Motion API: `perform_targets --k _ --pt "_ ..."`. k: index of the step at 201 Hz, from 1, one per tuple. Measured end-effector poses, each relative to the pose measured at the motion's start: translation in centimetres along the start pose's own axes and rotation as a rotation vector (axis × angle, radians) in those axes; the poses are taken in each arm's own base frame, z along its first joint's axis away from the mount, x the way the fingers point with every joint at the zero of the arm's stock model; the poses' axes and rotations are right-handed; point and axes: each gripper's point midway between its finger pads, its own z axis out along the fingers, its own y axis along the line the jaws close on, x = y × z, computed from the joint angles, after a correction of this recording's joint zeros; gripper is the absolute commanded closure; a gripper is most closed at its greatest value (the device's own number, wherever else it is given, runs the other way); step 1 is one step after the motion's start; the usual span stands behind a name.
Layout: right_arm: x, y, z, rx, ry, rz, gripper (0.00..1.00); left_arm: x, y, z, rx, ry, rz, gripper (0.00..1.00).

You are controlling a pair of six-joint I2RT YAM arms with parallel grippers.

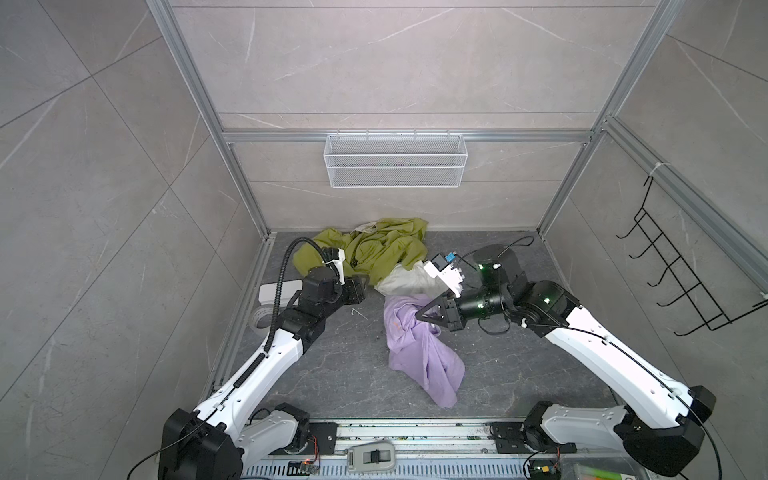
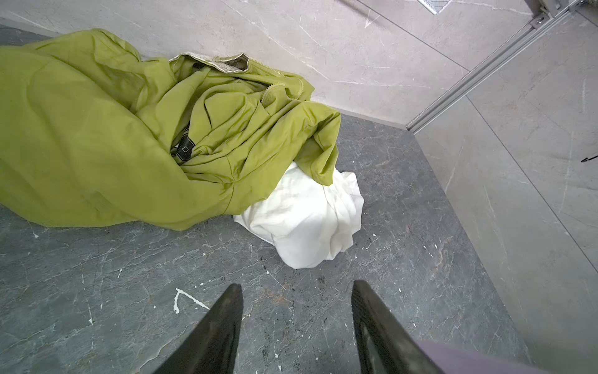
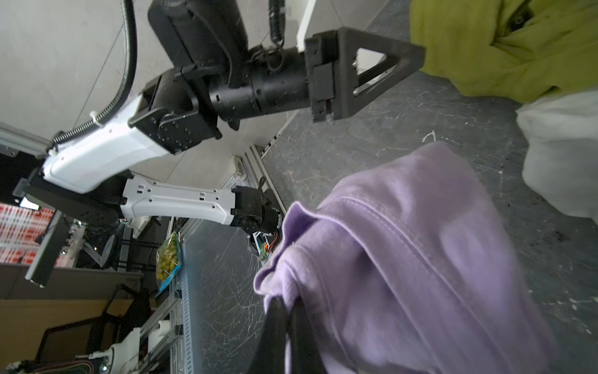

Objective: Pick out a specific cloth from the pile
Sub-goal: 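Carry the lavender shirt toward the robot and lower it with the right gripper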

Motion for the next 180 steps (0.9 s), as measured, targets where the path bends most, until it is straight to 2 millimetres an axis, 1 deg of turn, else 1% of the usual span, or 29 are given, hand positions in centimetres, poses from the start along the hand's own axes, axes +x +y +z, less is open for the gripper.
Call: perform_targets --k 16,29,74,100,126,145,157,180 --pt "1.0 0.8 1.3 -0.013 0.024 -0.056 1.0 0.0 0.0 0.0 -0.001 0.0 -0.006 0.43" --pt "2.0 1.0 2.3 -0.016 0.046 -0.095 1.0 0.0 0.0 0.0 -0.003 -0.001 -0.008 0.43" --pt "5.1 0.9 6.3 0.017 0.13 -0.241 1.0 -0.3 0.3 -0.3 -0.021 -0.018 -0.01 0.43" --pt "6.3 0.3 7.8 0.04 0.155 -0.307 1.0 -0.3 0.5 -0.5 -0.029 -0.025 -0.009 0.43" --pt "6.4 -0.8 8.7 0.075 0.17 -0.345 1.0 0.1 1.0 -0.4 -0.047 -0.022 -0.01 0.43" --pt "6.4 -1.3 9.0 0.093 0.186 -0.372 1.0 0.4 1.2 -0.3 -0.054 -0.017 -0.011 0.43" --pt "5.8 -1.2 8.9 0.104 0.186 -0.397 1.0 0.5 1.4 -0.3 -0.06 -0.015 -0.011 0.43" --pt "3.7 -0.3 8.4 0.115 0.16 -0.454 1.0 0.5 1.5 -0.3 -0.069 -0.019 -0.011 0.43"
